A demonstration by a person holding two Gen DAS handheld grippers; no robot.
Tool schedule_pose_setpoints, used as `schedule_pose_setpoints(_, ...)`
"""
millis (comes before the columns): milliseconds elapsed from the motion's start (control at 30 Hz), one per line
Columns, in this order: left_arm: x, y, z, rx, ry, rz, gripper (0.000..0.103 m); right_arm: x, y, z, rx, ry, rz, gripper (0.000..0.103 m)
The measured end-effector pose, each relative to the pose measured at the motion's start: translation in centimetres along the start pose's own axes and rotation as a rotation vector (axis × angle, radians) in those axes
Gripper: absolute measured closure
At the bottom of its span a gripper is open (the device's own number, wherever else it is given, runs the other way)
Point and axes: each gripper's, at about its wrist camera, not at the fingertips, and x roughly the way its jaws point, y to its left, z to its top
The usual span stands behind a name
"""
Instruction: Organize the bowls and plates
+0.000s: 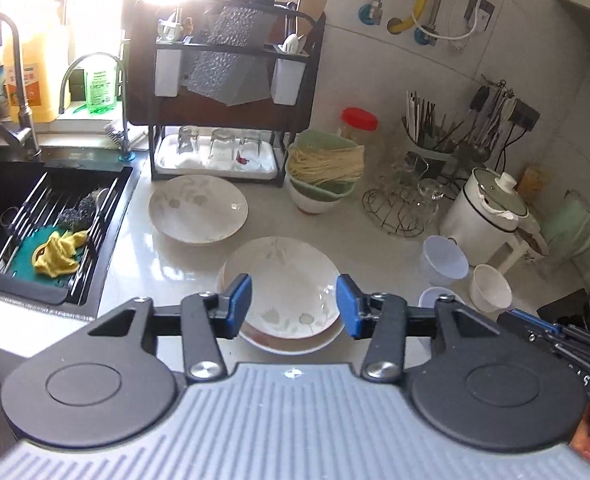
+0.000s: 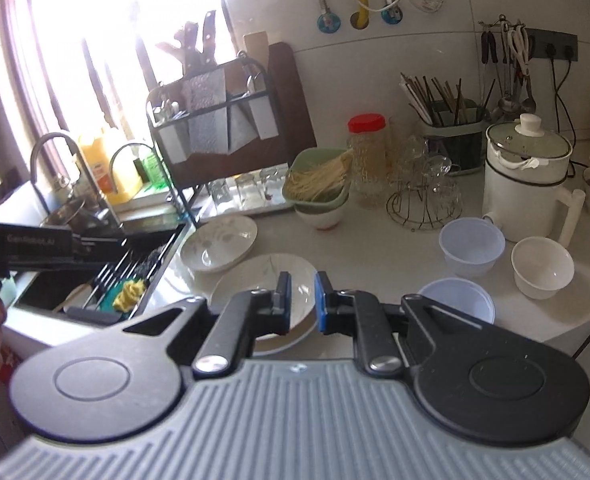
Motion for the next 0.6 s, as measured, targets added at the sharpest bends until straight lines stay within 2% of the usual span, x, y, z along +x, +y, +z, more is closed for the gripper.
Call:
schedule_pose_setpoints(167,-0.8,-0.7,-0.9,0.028,0.005,0.058,0.039,-0.6,-0.2,-0.6,-0.001,-0.012,0.038,0.087)
schedule_pose_setpoints(200,-1.1,-0.7,-0.8,0.023,-0.002,0.075,0.036,-0.7,-0.3,-0.5,-0.002,-0.019,0.039,0.077)
schedule_pose_setpoints(233,-1.4,-0.5,-0.8,0.011,-0.004,0.082,0.035,-0.7,-0.4,-0.4,0.001,-0.029,0.032,0.054)
schedule_pose_setpoints(267,-1.7,-0.3,-0.8,0.005,-0.011,0.079,0.034,-0.8,-0.5,-0.4,0.007,-0.04,0.027,0.042)
schedule_pose_setpoints(300,-1.8,-0.1,-0.7,0.004,-0.019,0.081,0.033,-0.8,-0.7,-0.3,0.013,-0.053,0.025,0.022)
schedule_pose_setpoints(333,-2.0,0.0,-0.6,0.002,-0.026,0.094,0.031,-0.7,-0.8,-0.3,0.018,-0.062,0.025,0.015)
schedule_pose_setpoints(367,-2.1,0.1,-0.7,-0.003,-0.035,0.107,0.029,-0.6,-0.8,-0.3,0.021,-0.058,0.018,0.016)
schedule_pose_setpoints(433,-2.1,0.6,-0.6,-0.011,-0.05,0.127,0.015,-0.1,-0.8,-0.1,0.03,-0.041,0.02,0.017)
schedule_pose_setpoints(600,-1.1,2.0,-0.1,-0.036,-0.033,0.169,0.006,0.4,-0.5,0.3,0.038,-0.052,0.034,0.017)
